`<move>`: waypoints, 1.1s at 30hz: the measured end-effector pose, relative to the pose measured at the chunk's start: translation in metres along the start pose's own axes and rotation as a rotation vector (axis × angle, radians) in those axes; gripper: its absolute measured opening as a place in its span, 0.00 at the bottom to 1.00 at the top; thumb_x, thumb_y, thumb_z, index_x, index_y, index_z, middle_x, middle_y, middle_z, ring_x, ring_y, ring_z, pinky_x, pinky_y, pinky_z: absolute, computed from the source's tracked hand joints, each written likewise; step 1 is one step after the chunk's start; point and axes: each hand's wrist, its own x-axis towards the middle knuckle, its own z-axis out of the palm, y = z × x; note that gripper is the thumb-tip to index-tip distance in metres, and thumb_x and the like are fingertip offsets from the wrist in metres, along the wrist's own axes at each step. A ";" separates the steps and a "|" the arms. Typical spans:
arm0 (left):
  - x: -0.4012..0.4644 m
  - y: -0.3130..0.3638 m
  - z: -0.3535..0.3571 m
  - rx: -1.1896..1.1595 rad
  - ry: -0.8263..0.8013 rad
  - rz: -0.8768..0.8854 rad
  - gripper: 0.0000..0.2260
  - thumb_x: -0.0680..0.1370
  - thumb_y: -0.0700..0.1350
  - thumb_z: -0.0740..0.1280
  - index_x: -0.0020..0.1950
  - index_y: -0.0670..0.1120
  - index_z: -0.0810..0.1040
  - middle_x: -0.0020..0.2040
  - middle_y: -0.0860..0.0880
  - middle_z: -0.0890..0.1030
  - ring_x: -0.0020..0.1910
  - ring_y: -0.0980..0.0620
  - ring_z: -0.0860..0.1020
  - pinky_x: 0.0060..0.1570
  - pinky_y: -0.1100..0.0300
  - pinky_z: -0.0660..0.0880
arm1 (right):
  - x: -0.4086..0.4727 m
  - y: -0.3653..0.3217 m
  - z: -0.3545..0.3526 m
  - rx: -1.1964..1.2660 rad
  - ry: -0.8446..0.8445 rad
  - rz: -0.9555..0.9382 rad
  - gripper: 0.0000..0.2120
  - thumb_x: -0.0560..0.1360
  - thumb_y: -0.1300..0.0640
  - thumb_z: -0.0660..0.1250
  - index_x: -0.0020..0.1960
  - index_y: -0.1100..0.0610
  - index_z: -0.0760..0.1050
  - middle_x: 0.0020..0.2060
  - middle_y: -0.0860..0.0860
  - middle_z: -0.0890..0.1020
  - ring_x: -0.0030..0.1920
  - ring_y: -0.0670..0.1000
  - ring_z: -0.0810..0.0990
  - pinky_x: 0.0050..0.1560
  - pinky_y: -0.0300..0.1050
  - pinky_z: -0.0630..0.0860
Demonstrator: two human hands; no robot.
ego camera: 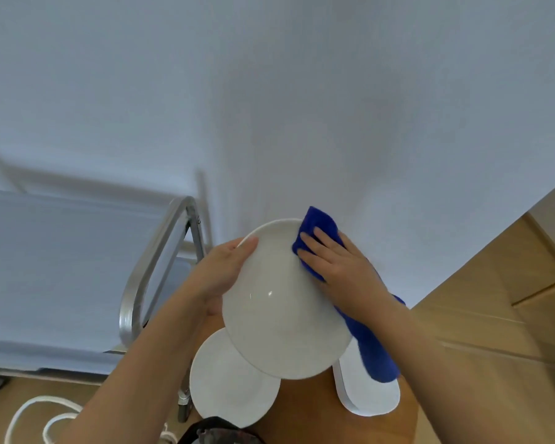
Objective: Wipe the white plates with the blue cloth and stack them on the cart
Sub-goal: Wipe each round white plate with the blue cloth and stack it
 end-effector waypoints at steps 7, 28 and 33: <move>0.007 0.009 -0.015 -0.245 0.068 0.128 0.17 0.80 0.53 0.60 0.65 0.47 0.76 0.55 0.43 0.82 0.53 0.42 0.81 0.50 0.46 0.78 | -0.049 -0.023 0.021 0.267 -0.132 0.249 0.13 0.66 0.71 0.70 0.50 0.65 0.82 0.53 0.60 0.83 0.56 0.64 0.80 0.58 0.63 0.71; 0.005 -0.046 0.014 -0.462 0.046 0.052 0.18 0.70 0.61 0.65 0.47 0.50 0.85 0.49 0.43 0.85 0.48 0.45 0.83 0.42 0.54 0.79 | 0.009 -0.087 0.028 0.821 -0.093 0.556 0.20 0.82 0.51 0.53 0.74 0.49 0.62 0.71 0.46 0.69 0.65 0.36 0.64 0.65 0.22 0.53; 0.026 -0.064 -0.009 -0.539 0.135 -0.129 0.25 0.75 0.65 0.62 0.62 0.49 0.78 0.57 0.43 0.82 0.55 0.41 0.80 0.53 0.45 0.78 | -0.024 -0.102 0.042 0.947 -0.214 0.539 0.12 0.82 0.49 0.52 0.43 0.45 0.70 0.35 0.43 0.78 0.39 0.40 0.75 0.42 0.33 0.69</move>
